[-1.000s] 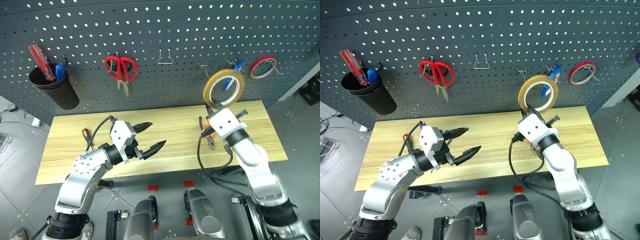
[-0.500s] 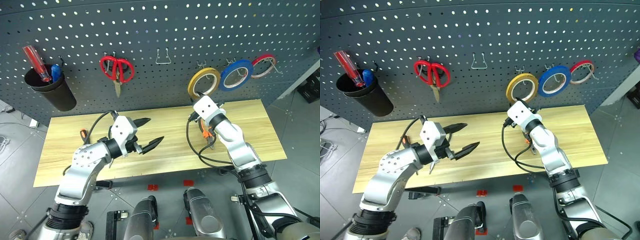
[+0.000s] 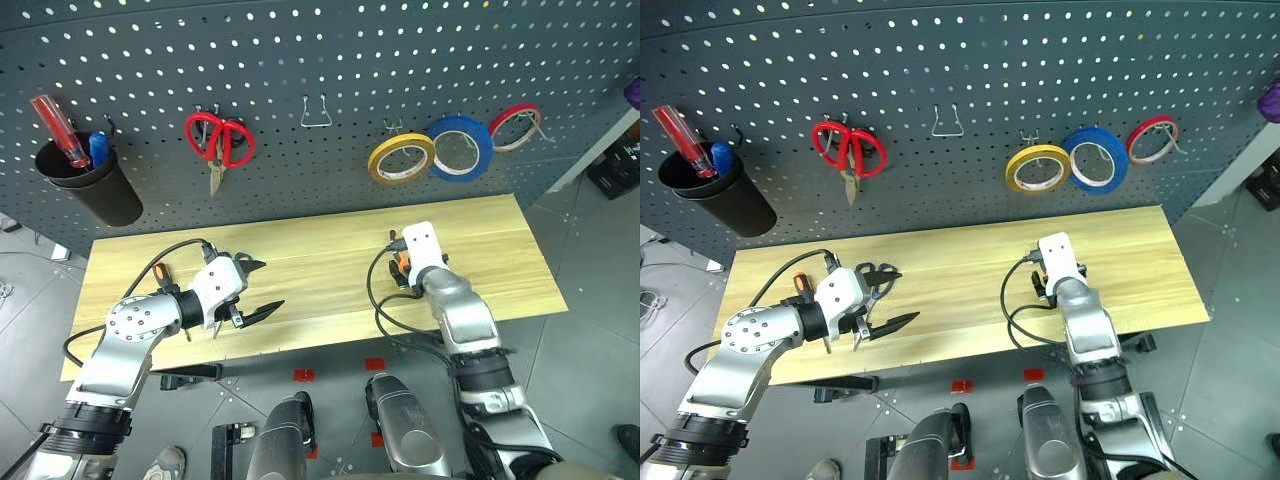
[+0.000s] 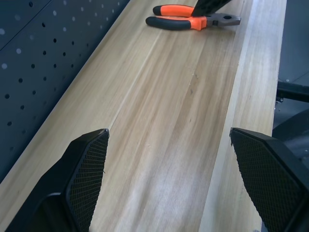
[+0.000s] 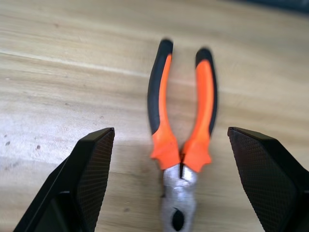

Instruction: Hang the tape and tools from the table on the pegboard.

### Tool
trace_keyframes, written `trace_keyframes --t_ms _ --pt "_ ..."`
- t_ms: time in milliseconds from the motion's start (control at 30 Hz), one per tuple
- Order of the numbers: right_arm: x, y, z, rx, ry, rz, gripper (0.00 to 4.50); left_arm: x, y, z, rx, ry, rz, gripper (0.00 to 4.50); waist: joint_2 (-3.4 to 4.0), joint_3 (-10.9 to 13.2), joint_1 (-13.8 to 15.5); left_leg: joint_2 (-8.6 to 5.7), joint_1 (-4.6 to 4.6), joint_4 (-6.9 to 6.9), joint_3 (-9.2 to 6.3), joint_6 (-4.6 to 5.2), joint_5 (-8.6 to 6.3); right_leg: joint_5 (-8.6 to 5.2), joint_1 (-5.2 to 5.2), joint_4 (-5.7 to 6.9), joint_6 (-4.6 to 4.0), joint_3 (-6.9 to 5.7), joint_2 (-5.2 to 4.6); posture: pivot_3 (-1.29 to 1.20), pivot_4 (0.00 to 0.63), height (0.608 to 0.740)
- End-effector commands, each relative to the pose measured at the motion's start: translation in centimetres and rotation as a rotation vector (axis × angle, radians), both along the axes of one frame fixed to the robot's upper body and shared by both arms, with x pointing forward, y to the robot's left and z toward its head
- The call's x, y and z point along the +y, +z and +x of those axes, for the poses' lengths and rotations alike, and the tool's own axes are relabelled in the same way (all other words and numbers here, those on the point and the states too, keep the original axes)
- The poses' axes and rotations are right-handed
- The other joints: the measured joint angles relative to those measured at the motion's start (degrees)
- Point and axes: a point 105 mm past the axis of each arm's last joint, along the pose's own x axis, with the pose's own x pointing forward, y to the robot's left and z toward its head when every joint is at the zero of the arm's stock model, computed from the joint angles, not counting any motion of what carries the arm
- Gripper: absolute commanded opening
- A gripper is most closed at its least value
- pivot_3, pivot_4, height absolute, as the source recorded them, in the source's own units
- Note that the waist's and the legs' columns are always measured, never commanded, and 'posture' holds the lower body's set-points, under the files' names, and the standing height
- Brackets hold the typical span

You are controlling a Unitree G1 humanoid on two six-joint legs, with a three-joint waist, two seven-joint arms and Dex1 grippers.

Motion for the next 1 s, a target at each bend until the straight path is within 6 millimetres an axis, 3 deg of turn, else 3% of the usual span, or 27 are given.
trace_keyframes --t_ms 33,333,567,667,733,833,1000 --pt "-0.1 -0.4 1.1 0.038 -0.051 0.044 4.00 -0.6 0.5 -0.1 -0.026 -0.021 0.002 4.25 0.00 0.0 -0.1 0.00 0.00 0.00 0.02 0.00 0.00 0.00 0.00 0.00 0.00 0.00 0.00 -0.36 0.272 0.740" --pt "-0.2 -1.3 3.4 0.092 -0.086 0.061 4.00 -0.7 0.5 -0.1 -0.030 -0.022 0.006 4.25 -0.01 0.0 -1.5 0.00 -0.01 0.01 0.15 0.01 0.00 0.00 -0.03 0.11 0.01 0.02 0.00 -0.34 0.270 0.740" --pt "0.0 -2.5 3.7 0.154 -0.062 0.047 4.00 -0.6 0.5 -0.1 -0.034 -0.013 0.002 4.25 -0.09 -0.1 -2.5 0.03 0.03 0.02 0.30 0.02 0.00 0.00 -0.07 0.29 0.00 0.03 0.02 -0.34 0.262 0.740" --pt "0.0 -3.2 3.7 0.138 -0.049 0.023 3.41 -0.5 0.5 0.0 -0.033 0.006 -0.020 4.25 -0.16 -0.5 -2.7 0.03 0.04 0.03 0.30 0.02 0.00 0.00 -0.07 0.30 0.00 0.03 0.02 -0.34 0.261 0.740" --pt "0.5 -3.1 3.8 0.091 -0.008 -0.001 2.72 -0.3 0.6 -0.1 -0.024 0.045 -0.075 4.25 -0.18 -0.8 -2.8 0.03 0.04 0.03 0.31 0.02 0.00 0.00 -0.07 0.30 0.01 0.04 0.02 -0.33 0.261 0.740" --pt "2.3 -1.7 3.6 0.005 0.079 0.027 2.65 0.1 0.9 -0.4 -0.027 0.096 -0.146 4.25 -0.20 -0.9 -2.8 0.05 0.05 0.03 0.32 0.03 0.00 0.00 -0.07 0.29 0.01 0.06 0.02 -0.33 0.263 0.740" --pt "6.1 4.0 1.0 -0.253 0.251 0.116 2.65 0.7 2.2 -1.7 -0.028 0.154 -0.314 4.25 -0.19 -0.9 -2.7 0.10 -0.07 0.03 0.31 0.02 0.00 0.00 -0.20 0.31 0.01 0.13 0.03 -0.32 0.266 0.740"
